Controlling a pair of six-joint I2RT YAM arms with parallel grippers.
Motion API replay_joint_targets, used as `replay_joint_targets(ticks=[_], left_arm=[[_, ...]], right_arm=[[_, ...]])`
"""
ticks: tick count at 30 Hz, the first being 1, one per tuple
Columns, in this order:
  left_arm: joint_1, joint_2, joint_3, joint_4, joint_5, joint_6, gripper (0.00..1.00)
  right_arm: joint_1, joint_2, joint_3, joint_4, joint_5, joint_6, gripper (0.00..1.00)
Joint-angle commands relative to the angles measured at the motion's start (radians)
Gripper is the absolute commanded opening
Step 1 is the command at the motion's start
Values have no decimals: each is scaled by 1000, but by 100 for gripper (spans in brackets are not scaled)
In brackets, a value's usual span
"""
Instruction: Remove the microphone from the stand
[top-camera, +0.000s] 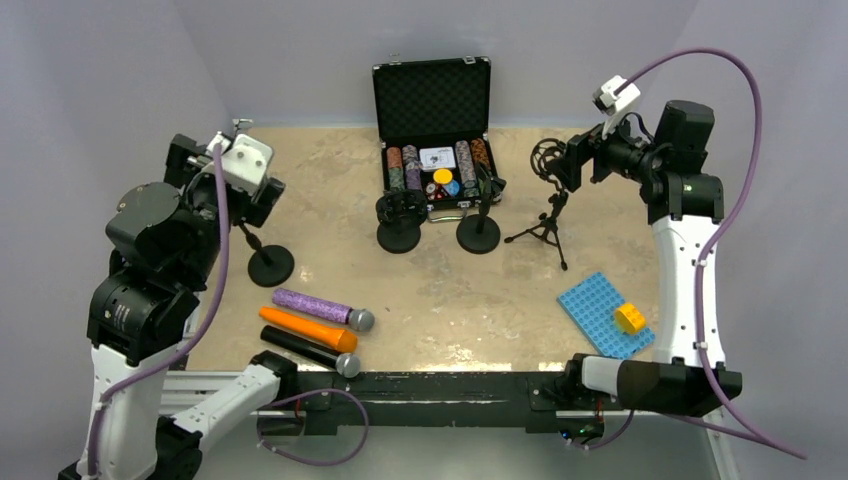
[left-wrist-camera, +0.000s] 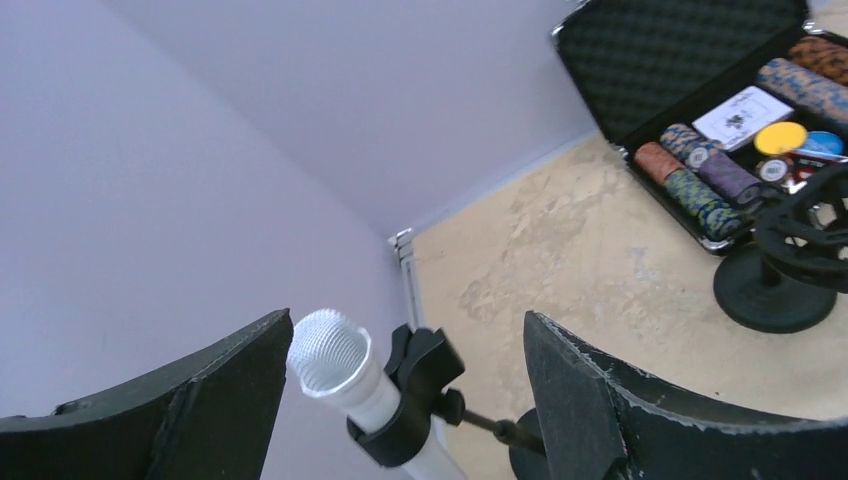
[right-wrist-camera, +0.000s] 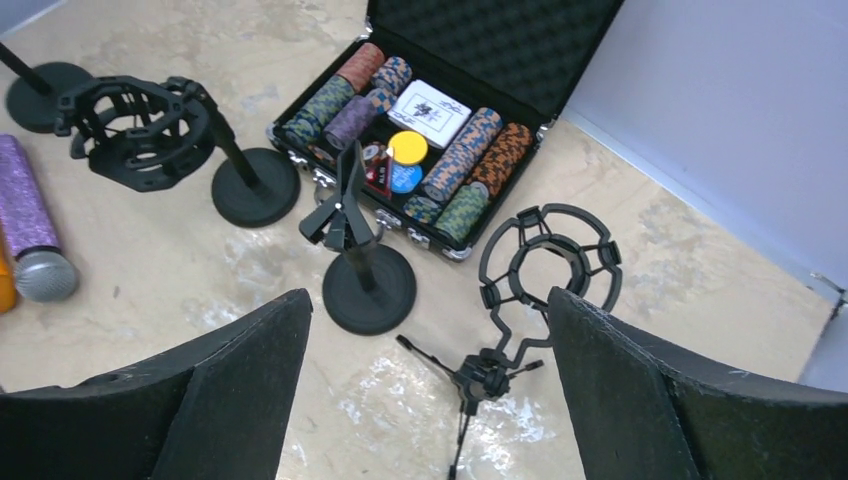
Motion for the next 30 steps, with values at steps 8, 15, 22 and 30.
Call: replay_joint_targets(ticks=[8,15,22,30], left_arm=[[104,11,8,13,-124,-78,93],[260,-18,-67,72,-239,-52,97],[354,61,-100,41,-168,-146,98],[520,177,-141,197,-70,-238,97]], right_arm=[[199,15,158,-90,-128,-93,94],[308,41,190,-48,-186,-7,95],[322,40,184,-29,-220,12,95],[324,11,164,-35,-200,14,95]])
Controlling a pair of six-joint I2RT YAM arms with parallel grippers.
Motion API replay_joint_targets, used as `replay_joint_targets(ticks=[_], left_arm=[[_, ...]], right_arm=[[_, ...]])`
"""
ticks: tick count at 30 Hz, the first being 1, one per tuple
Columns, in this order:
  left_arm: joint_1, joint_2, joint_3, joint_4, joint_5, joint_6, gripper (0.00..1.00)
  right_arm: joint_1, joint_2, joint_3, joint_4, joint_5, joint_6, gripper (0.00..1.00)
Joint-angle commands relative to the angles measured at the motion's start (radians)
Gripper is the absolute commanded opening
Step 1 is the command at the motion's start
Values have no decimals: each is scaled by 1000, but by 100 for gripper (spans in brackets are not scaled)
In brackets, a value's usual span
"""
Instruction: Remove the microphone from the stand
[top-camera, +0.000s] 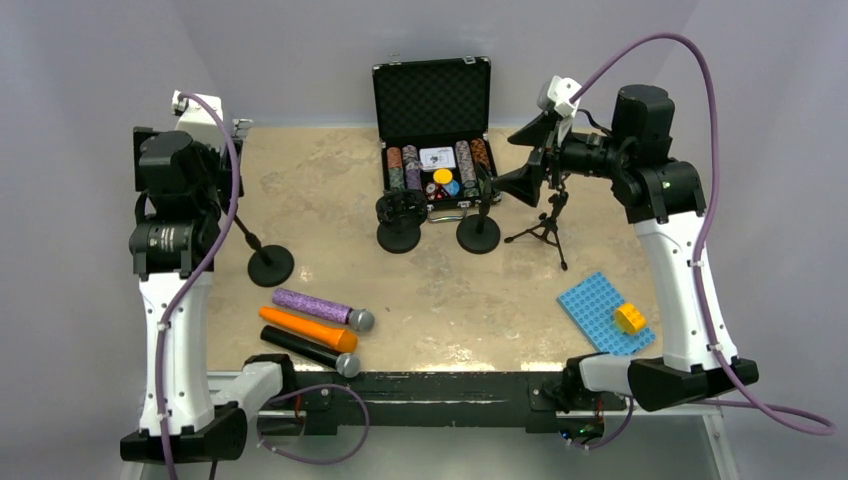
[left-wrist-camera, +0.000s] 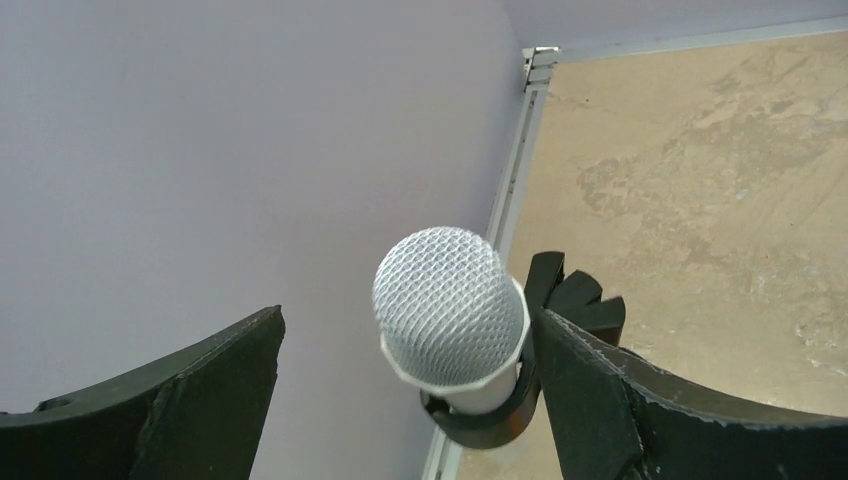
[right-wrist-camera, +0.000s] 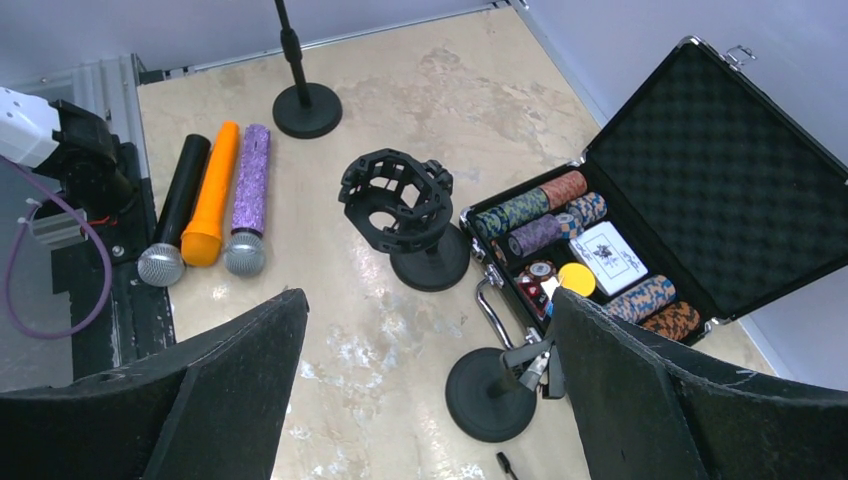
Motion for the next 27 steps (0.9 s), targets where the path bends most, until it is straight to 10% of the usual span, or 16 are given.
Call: replay_joint_targets(ticks=[1,6,20,27], left_arm=[[49,45,-47,159,67,-57,96],[74,103,-59,204,130,-87,85],[84,10,-111,231,307,-62,12],[81,-28,-5,180,524,-80,0]], right_arm=[[4,-34,-4,15,-10,6,95],[3,-52,-10,-3,12,1,95],[4,-95,-80,-1,13,-1,93],[4,-105,-95,9,-9,5,93]])
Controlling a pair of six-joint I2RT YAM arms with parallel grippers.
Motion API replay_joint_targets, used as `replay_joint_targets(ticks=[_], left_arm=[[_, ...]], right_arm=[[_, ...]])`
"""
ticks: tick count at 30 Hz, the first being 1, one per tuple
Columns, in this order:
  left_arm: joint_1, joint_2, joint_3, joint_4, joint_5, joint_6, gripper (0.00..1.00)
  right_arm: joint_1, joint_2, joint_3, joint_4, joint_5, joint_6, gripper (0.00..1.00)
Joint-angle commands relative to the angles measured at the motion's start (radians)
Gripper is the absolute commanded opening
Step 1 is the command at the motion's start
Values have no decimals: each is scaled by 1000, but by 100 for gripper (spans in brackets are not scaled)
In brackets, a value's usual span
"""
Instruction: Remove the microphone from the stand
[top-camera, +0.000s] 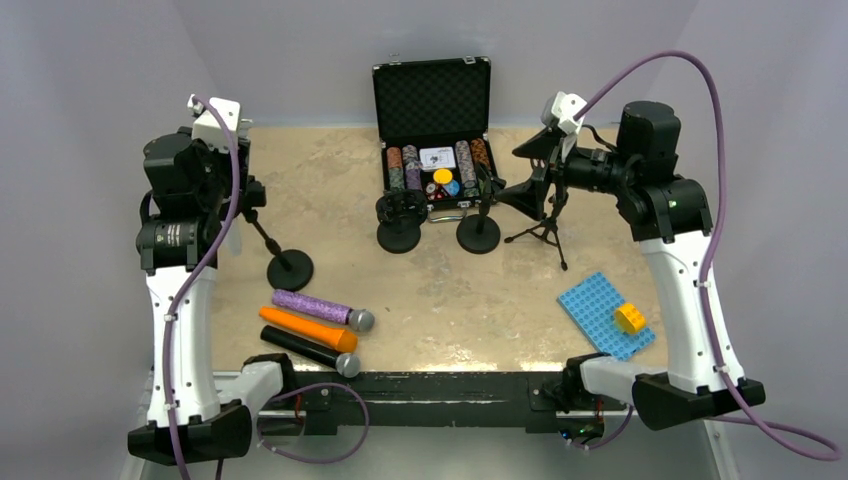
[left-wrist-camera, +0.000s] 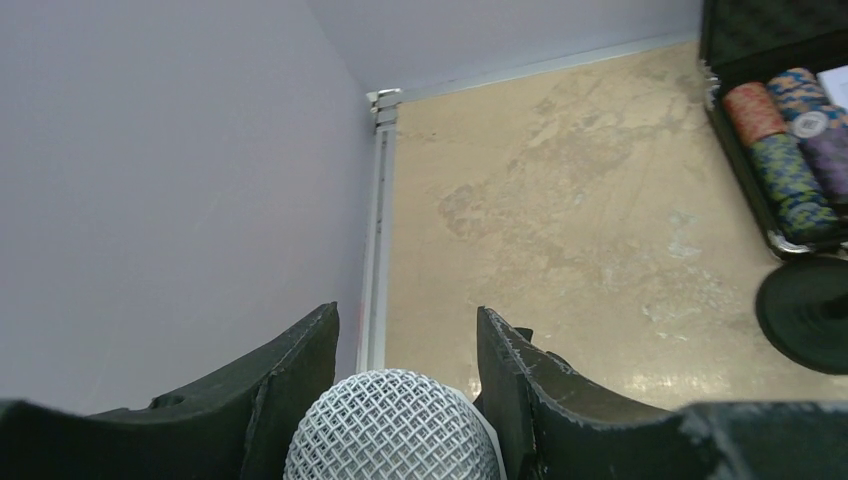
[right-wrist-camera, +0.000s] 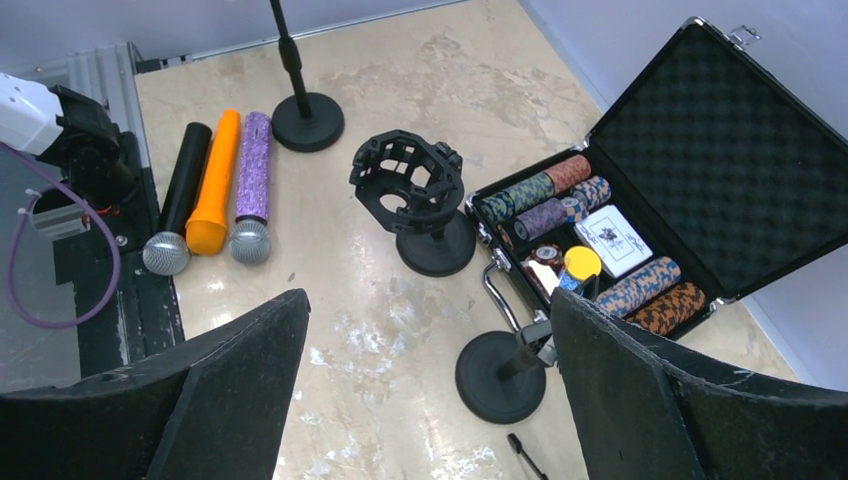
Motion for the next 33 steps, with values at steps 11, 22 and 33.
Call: replay_joint_targets(ticks=[11,22,33], left_arm=[[-6,-68,273,-87,574,-24,0],[-35,-107,225,-128,1120,-105,0],[-295,-40,213,-18,1161,-211,0]], right_arm=[[3,-64,-69,24,-72,4,93],[3,-85,-80,1,-67,-14,93],[3,-111,-150,-34,-46,-15,99]])
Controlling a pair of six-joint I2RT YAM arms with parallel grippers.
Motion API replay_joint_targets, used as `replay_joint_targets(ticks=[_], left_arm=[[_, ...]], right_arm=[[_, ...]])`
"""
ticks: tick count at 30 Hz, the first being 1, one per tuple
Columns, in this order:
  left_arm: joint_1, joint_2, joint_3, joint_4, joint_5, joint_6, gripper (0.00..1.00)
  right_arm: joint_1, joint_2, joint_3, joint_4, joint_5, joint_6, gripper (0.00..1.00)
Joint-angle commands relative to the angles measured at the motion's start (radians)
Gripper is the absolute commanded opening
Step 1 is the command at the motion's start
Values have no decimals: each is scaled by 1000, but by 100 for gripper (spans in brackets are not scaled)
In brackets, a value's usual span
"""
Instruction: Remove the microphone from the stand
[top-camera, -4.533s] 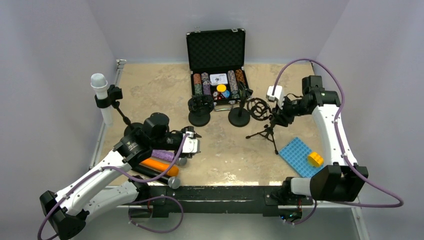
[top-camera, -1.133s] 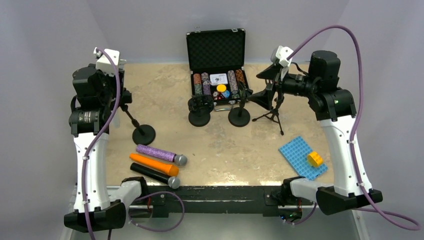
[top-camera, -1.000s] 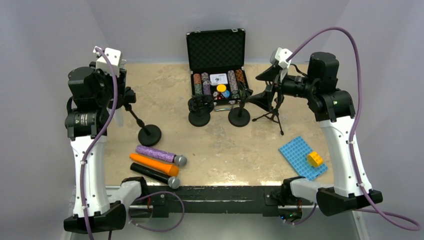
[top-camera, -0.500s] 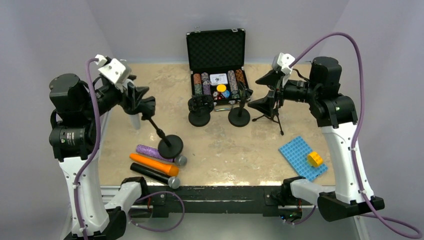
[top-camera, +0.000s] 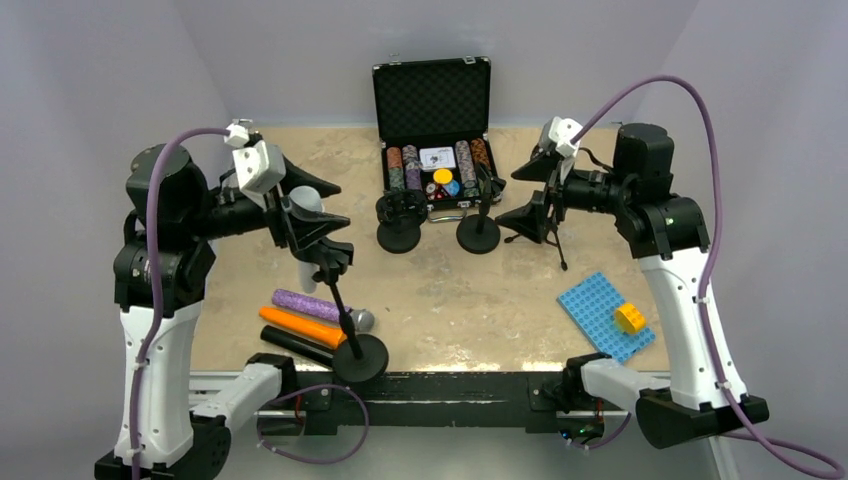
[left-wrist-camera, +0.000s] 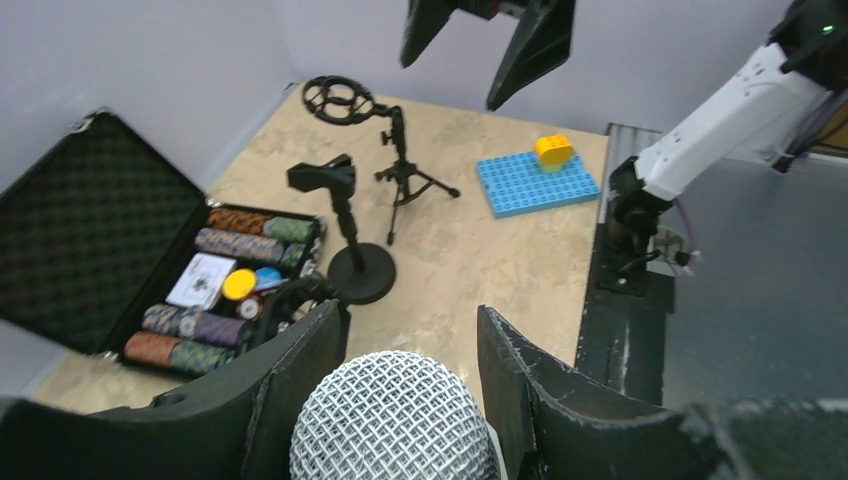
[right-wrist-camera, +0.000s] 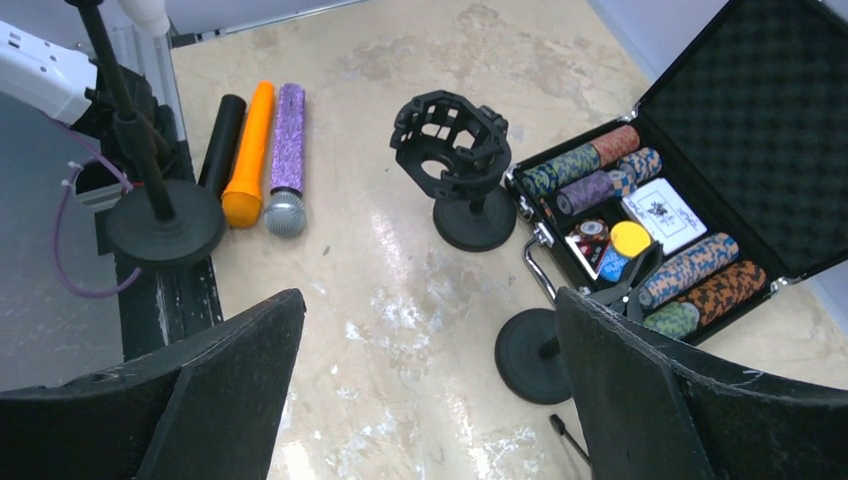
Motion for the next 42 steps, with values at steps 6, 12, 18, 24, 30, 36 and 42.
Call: replay_joint_targets(ticks=[6,12,18,24,30,36,42], left_arm=[[-205,97,15,193,-17,-69,0],[-310,124,-41,309,-81,-104,0],[-417,88,-175,480,-257,-95,0],[-552,105,-225,533,-450,64,0],[-607,127,-244,610,-562,136,0],[-619,167,-245,607,-632,86,0],[-619,188,-254,614,-664,-28,0]], right_arm=[[3,-55,-94,22,-23,162,99],[3,-69,-85,-46,-23,101,98],[4,-80,-108,-67,-28,48,95],[81,-99,-139,-41,13,-20,94],[183,-174,-270,178,-1,63,96],[250,-141,-297,315,24,116,96],[260,-103,-277,336,10,131,95]])
